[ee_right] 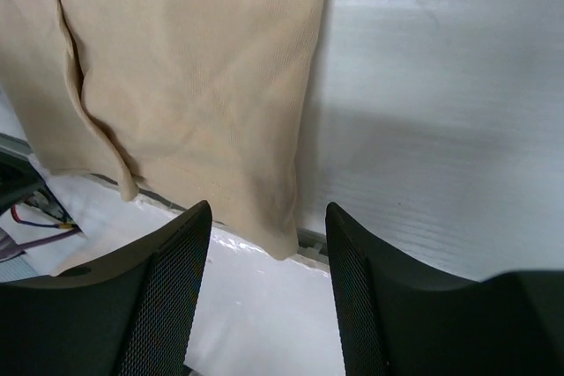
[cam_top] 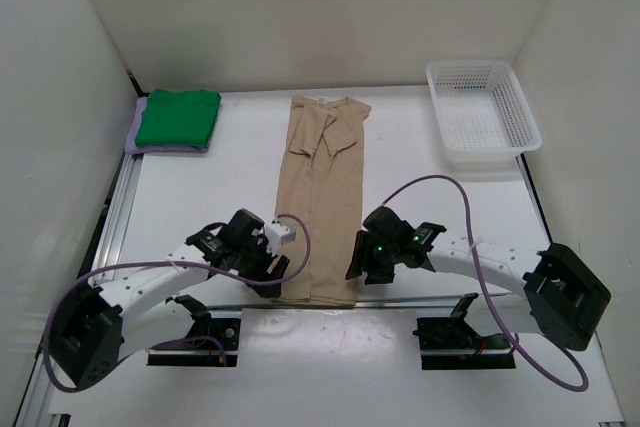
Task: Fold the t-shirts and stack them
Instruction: Grab the bottom of the folded rectangular tshirt with both arms
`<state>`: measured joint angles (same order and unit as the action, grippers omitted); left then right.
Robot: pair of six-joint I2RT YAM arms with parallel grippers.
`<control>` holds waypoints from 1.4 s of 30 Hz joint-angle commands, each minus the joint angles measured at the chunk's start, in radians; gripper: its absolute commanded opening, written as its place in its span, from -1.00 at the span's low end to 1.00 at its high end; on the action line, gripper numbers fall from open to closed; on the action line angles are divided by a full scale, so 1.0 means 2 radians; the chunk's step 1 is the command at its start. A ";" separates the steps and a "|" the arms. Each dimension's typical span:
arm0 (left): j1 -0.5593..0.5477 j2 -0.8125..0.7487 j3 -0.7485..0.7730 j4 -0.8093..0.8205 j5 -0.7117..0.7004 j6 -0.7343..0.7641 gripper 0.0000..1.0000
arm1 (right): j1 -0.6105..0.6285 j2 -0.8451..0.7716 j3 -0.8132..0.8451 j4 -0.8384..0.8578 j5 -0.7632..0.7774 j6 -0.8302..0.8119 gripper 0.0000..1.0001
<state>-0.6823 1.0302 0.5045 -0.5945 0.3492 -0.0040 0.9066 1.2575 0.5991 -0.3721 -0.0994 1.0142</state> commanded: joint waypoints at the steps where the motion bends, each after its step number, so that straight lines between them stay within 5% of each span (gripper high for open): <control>1: 0.008 -0.004 -0.018 0.033 0.034 0.002 0.58 | 0.018 -0.021 -0.007 -0.006 0.023 0.006 0.19; 8: 0.045 0.020 -0.022 0.065 0.026 0.002 0.60 | 0.040 -0.021 -0.026 0.004 0.032 0.026 0.19; 16: 0.050 0.059 -0.054 0.074 0.086 0.002 0.39 | 0.055 -0.011 -0.036 0.025 0.026 0.043 0.19; 21: 0.046 0.069 -0.077 0.074 0.092 0.002 0.18 | 0.060 0.009 -0.036 0.033 0.007 0.038 -0.07; 30: 0.046 0.079 -0.072 0.074 0.127 0.002 0.18 | 0.060 0.028 -0.031 0.055 -0.017 0.037 -0.28; 34: 0.028 0.083 -0.054 0.008 0.115 0.002 0.48 | 0.060 0.028 -0.031 0.055 -0.026 0.033 -0.21; 42: 0.028 0.106 -0.043 -0.036 0.069 0.002 0.38 | 0.064 0.023 -0.036 0.046 -0.026 0.028 -0.19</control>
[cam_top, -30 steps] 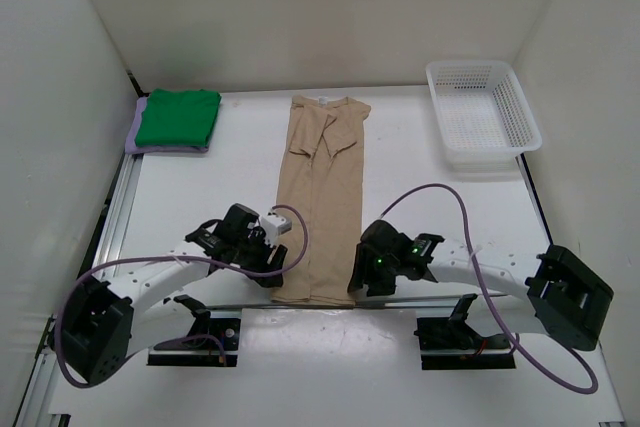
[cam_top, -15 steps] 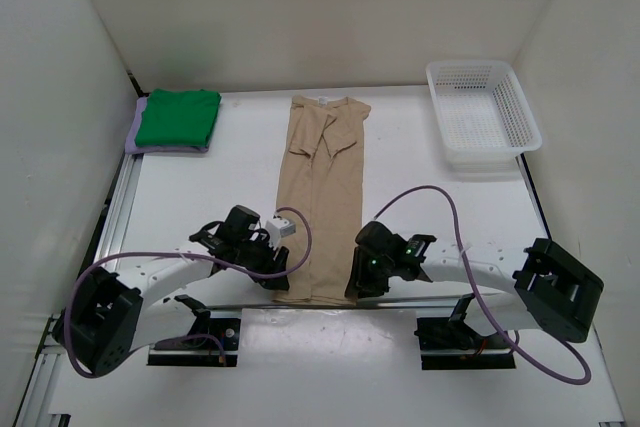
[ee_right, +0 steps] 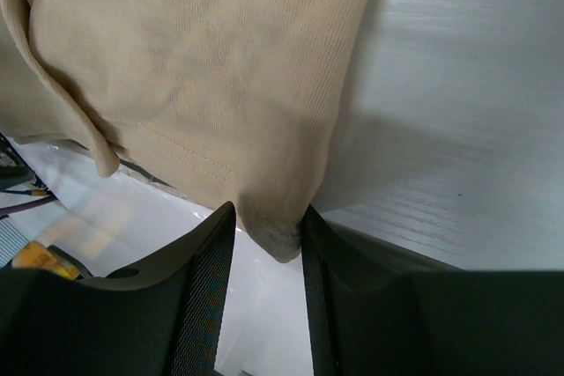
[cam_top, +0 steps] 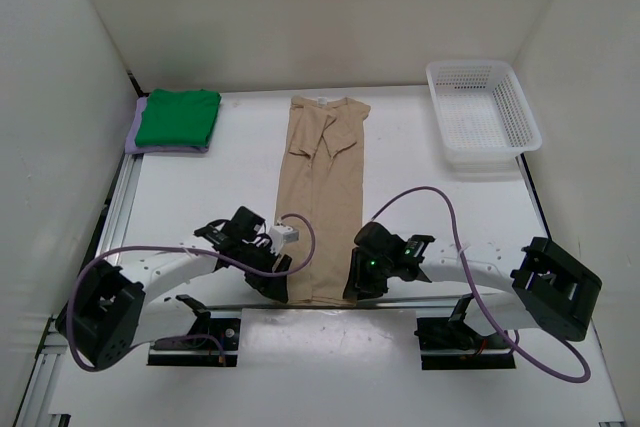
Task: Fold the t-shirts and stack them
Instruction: Grab the bottom of the folded rectangular tshirt with both arms, then fold the folded rectangular tshirt in 1/3 of the way
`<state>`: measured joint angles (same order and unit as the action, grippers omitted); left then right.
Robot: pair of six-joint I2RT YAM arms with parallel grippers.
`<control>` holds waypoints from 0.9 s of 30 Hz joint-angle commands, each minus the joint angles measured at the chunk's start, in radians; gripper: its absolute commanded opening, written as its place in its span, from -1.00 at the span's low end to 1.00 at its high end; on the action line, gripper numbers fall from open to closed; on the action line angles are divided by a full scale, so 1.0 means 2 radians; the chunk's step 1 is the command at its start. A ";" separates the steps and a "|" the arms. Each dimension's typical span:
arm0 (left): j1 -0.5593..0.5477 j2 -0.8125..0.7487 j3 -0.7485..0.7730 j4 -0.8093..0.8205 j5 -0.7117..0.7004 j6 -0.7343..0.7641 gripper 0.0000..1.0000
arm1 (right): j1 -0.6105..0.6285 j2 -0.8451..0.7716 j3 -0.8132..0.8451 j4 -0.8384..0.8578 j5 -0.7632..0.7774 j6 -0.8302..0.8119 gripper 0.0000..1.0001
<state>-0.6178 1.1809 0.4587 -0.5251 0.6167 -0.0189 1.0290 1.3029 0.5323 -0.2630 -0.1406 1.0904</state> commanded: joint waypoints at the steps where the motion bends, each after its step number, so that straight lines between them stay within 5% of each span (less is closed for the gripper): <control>1: -0.004 0.036 -0.013 -0.071 -0.064 0.009 0.35 | 0.003 0.000 -0.002 -0.009 -0.006 -0.014 -0.19; 5: -0.004 0.068 0.007 -0.067 -0.069 0.009 0.16 | 0.003 0.000 -0.002 -0.009 -0.006 -0.019 -0.24; 7: -0.004 0.074 0.013 -0.062 -0.069 0.009 0.02 | 0.003 0.000 -0.002 -0.009 -0.006 -0.019 -0.54; 9: 0.001 0.078 0.026 -0.057 -0.069 0.009 -0.22 | 0.003 0.000 0.002 -0.009 -0.006 -0.024 -0.88; 12: 0.001 0.083 0.048 -0.047 -0.069 0.009 -0.78 | 0.003 0.000 0.018 -0.009 -0.006 -0.030 -0.99; 17: 0.012 0.072 0.094 -0.052 -0.027 0.009 -0.78 | -0.017 -0.012 0.064 -0.055 0.004 -0.069 -0.99; 21: 0.069 0.090 0.185 -0.118 -0.022 0.009 -0.78 | -0.096 -0.026 0.126 -0.089 0.004 -0.101 -0.99; 27: 0.138 0.170 0.357 -0.165 -0.041 0.009 -0.78 | -0.206 0.068 0.229 -0.107 -0.023 -0.204 -0.99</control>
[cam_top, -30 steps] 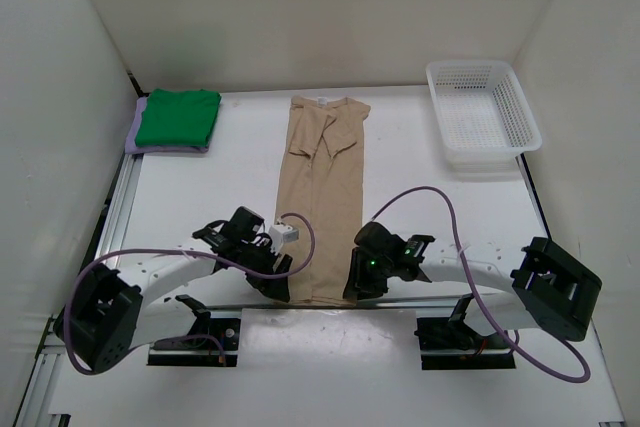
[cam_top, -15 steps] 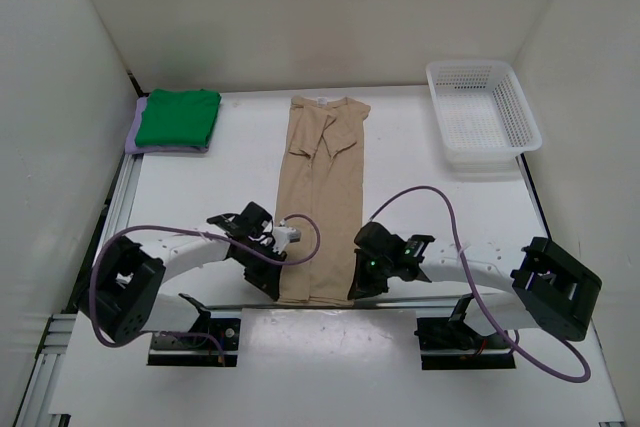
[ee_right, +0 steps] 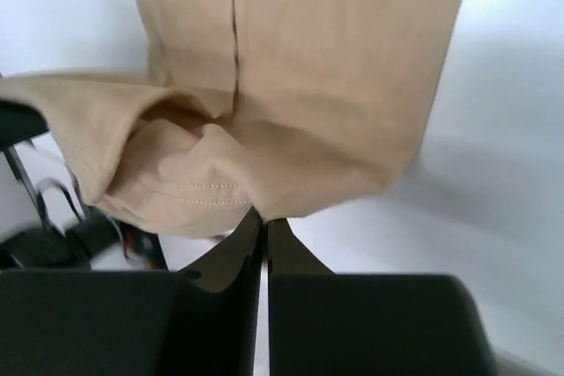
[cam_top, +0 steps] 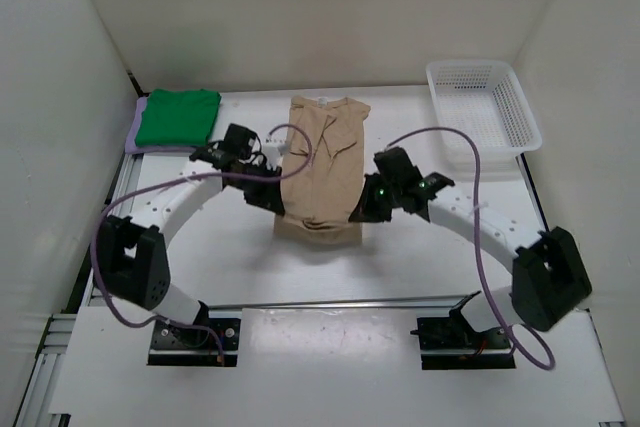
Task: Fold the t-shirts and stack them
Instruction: Fold the folded rectangular tshirt in 1/3 of the way
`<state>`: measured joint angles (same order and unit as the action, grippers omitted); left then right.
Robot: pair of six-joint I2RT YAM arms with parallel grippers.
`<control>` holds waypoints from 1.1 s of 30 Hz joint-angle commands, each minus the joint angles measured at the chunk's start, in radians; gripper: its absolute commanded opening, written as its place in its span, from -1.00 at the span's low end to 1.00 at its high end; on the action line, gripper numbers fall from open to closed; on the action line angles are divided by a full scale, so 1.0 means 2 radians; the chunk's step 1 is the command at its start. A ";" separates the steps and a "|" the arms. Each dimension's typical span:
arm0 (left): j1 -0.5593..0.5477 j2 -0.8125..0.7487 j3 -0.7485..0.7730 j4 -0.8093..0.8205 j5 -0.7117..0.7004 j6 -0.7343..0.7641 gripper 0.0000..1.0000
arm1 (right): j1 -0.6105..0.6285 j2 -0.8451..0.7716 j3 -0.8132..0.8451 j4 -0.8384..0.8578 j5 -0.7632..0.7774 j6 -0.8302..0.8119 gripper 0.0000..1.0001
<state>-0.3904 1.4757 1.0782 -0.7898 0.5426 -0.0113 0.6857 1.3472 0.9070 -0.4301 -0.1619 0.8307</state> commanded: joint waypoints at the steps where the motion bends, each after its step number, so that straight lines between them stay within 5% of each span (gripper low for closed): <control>1: 0.036 0.049 0.089 -0.032 -0.010 0.006 -0.78 | -0.044 0.064 0.078 -0.023 -0.019 -0.088 -0.99; 8: 0.059 0.174 0.244 -0.032 -0.030 0.006 -0.78 | -0.119 0.231 0.255 -0.053 -0.056 -0.158 -0.99; 22: 0.069 0.318 0.358 -0.019 -0.024 0.006 -0.78 | -0.181 0.364 0.355 -0.067 -0.103 -0.160 -0.99; 24: 0.069 0.337 0.376 -0.018 -0.024 0.006 -0.78 | -0.186 0.374 0.363 -0.067 -0.103 -0.155 -0.92; 27: 0.069 0.352 0.388 -0.018 -0.038 0.006 -0.78 | -0.190 0.392 0.393 -0.067 -0.103 -0.155 -0.55; 28: 0.073 0.352 0.388 -0.018 -0.045 0.006 -0.63 | -0.190 0.403 0.402 -0.067 -0.103 -0.155 -0.27; 29: 0.073 0.352 0.394 -0.018 -0.056 0.006 -0.54 | -0.195 0.408 0.412 -0.067 -0.103 -0.150 -0.20; 31: 0.079 0.352 0.400 -0.014 -0.062 0.006 -0.14 | -0.200 0.412 0.440 -0.067 -0.103 -0.145 -0.17; 33: 0.085 0.352 0.414 -0.009 -0.076 0.006 -0.06 | -0.206 0.412 0.453 -0.067 -0.079 -0.145 -0.14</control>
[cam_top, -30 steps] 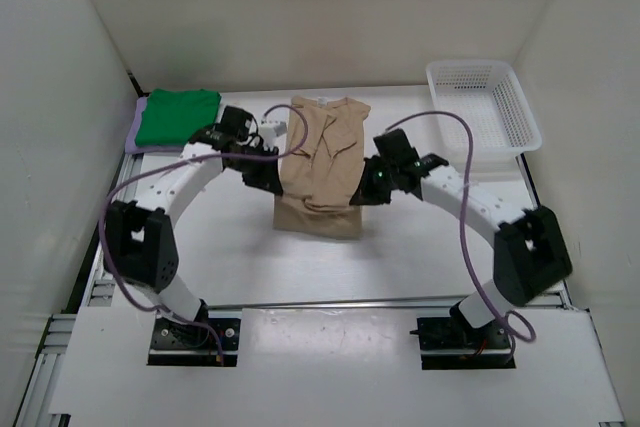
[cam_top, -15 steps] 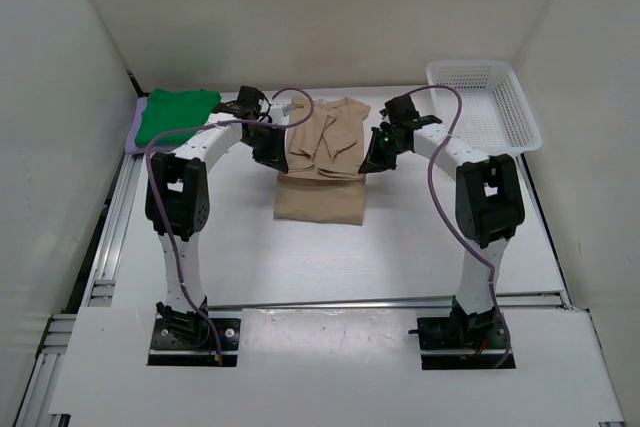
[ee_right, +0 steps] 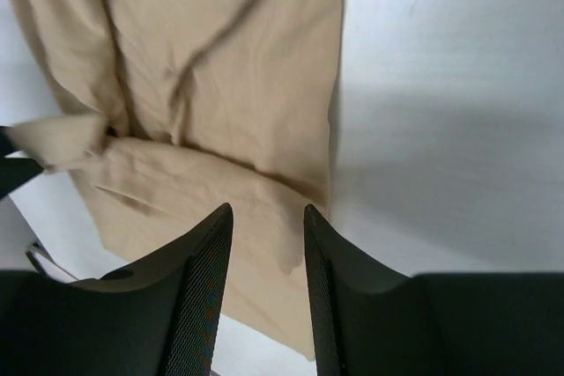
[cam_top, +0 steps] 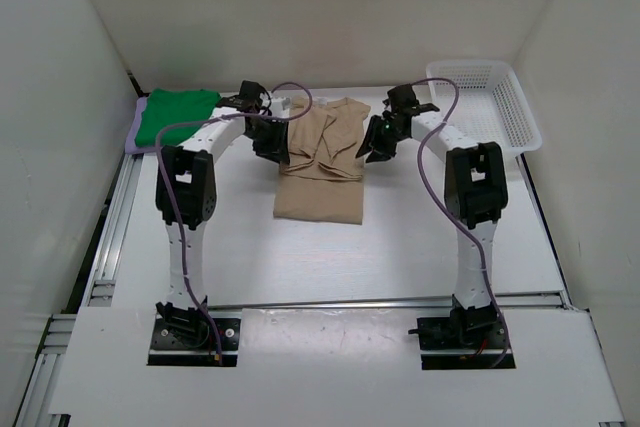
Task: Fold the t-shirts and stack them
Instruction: Fold the folded rectangular tshirt in 1/3 of the way
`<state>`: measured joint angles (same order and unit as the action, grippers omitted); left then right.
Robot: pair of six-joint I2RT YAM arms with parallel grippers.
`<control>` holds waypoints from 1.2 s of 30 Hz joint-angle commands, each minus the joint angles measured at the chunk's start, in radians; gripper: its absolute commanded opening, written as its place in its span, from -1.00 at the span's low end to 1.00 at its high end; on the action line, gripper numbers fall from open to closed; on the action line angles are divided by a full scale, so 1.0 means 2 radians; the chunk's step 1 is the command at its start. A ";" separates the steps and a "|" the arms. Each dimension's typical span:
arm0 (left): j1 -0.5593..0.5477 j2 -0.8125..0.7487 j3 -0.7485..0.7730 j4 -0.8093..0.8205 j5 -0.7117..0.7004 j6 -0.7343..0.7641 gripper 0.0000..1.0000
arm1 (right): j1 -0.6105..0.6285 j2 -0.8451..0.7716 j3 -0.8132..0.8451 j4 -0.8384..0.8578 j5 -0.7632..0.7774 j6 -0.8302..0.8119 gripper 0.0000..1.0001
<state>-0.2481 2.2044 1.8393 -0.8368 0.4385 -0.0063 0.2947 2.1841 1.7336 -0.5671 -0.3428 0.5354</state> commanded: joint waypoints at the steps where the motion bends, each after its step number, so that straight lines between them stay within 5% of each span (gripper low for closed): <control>1: 0.014 -0.008 0.048 0.015 -0.028 0.003 -0.02 | -0.011 -0.014 0.044 0.001 0.019 0.002 -0.14; 5: 0.024 -0.021 0.073 0.015 -0.044 0.003 0.11 | 0.010 -0.069 0.016 0.001 0.069 -0.018 -0.24; 12: 0.030 -0.093 0.012 0.015 -0.081 0.003 0.14 | 0.142 -0.135 -0.091 0.029 0.158 -0.056 -0.86; 21: -0.010 -0.153 -0.192 0.030 -0.008 0.003 0.14 | 0.173 -0.028 -0.022 0.046 0.139 -0.004 -0.94; 29: -0.025 -0.135 -0.236 0.042 0.007 0.003 0.24 | 0.178 0.008 -0.017 0.046 0.160 0.012 -0.97; 36: -0.041 -0.109 -0.241 0.042 -0.062 0.003 0.24 | 0.178 0.037 0.024 0.039 0.229 0.052 -0.94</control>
<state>-0.3172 1.9816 1.3674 -0.7746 0.3737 -0.0078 0.6521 2.2215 1.7214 -0.4965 0.0177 0.5957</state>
